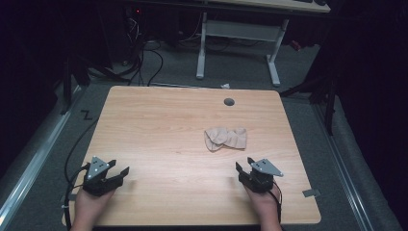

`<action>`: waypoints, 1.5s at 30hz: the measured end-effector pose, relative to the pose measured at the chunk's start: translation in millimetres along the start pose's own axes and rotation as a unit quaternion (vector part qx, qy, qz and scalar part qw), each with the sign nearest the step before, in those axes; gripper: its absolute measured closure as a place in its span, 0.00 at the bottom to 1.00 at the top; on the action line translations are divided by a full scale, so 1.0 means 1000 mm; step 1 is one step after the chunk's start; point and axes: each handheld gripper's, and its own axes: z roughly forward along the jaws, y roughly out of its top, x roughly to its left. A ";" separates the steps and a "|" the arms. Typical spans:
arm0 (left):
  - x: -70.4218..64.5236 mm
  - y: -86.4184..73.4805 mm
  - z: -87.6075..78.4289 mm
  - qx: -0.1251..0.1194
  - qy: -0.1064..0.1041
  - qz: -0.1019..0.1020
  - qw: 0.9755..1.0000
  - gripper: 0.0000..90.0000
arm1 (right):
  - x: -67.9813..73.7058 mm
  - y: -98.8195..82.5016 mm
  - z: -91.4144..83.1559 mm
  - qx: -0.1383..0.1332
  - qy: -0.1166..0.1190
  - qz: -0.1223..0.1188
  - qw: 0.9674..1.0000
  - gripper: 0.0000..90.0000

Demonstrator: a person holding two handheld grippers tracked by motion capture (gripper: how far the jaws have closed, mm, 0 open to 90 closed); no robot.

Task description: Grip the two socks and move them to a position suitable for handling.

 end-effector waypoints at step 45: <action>0.002 -0.003 0.003 -0.015 0.003 -0.024 1.000 0.40 | 0.023 0.047 0.055 0.057 0.076 -0.028 0.995 0.81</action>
